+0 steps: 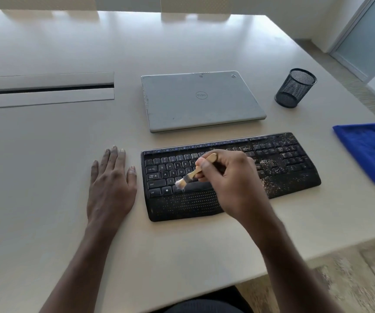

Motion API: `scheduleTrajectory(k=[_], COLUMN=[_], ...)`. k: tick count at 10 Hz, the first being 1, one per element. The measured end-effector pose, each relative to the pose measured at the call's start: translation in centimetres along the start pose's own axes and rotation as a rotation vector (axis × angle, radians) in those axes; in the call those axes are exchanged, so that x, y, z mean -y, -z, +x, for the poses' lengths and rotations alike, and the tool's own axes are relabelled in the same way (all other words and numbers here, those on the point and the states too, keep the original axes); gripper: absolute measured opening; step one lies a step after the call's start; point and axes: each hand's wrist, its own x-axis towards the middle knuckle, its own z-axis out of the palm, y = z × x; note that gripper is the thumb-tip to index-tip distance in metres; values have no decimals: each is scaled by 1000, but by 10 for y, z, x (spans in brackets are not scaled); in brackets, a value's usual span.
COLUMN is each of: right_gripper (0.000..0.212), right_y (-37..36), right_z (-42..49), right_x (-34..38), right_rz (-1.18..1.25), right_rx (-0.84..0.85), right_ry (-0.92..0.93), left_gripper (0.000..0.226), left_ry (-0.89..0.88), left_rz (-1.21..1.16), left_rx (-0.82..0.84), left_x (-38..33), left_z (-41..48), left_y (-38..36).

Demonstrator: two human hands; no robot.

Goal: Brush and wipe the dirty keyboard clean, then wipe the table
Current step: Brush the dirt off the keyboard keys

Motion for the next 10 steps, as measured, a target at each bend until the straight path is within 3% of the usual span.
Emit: scheduleTrajectory(k=[2,3,4,5,7,10], right_gripper=[26,24,21,18,15,8], right_y=[18,14,-4,-6,29,24], right_z=[6,4,-3,0,25,84], right_x=[-17,-6,11,3,-25,-17], right_rz=[-396,-342,-85,-104,-289,-269], right_rx=[-235,-204,28,50,-128,4], right_ry=[-49,27,53,37,-27,165], left_gripper=[59,59,58,58,58,58], left_ry=[2,2,2,2,7,10], left_rz=[11,11,17,16,16,28], left_rx=[-2,-4,-5,-3,-11,-1], left_x=[1,0,1,1,0,0], left_z=[1,1,1,1,1,1], left_y=[-1,-2,-1,-2,-3,-3])
